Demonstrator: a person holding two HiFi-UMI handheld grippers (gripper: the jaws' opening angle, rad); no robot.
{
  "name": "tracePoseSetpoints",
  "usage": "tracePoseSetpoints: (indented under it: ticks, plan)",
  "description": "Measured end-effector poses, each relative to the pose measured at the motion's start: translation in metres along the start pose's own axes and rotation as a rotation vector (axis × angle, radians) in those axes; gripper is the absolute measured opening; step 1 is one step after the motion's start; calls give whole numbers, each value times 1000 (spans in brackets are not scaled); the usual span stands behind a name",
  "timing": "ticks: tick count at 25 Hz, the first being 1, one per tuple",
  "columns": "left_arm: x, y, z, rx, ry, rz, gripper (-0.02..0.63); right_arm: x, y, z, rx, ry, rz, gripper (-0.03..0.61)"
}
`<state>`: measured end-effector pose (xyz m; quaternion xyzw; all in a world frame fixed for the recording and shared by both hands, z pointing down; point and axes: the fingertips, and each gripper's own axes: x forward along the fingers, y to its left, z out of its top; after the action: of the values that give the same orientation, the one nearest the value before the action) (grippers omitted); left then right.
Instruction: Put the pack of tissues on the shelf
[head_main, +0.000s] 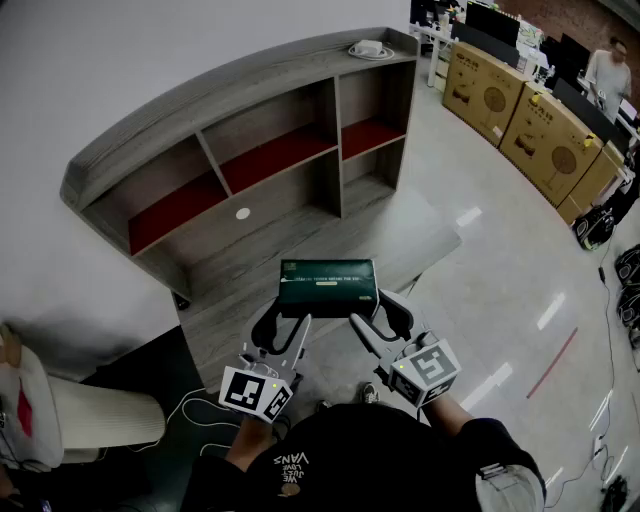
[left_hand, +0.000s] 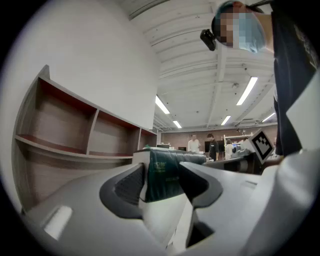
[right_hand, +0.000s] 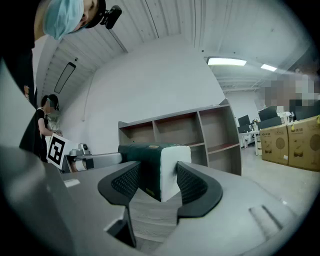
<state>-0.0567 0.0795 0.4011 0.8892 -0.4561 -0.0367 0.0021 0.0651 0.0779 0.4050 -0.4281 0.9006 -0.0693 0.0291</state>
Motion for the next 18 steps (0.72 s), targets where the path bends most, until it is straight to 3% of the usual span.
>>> tracePoseSetpoints:
  ticks: [11,18]
  plan:
    - [7,4,-10,-6,-9,34,241,9,-12,-10,10,14,39,224]
    - [45,-10,-8,-3,-32,104,241,12,-53,4,-10,30,104,224]
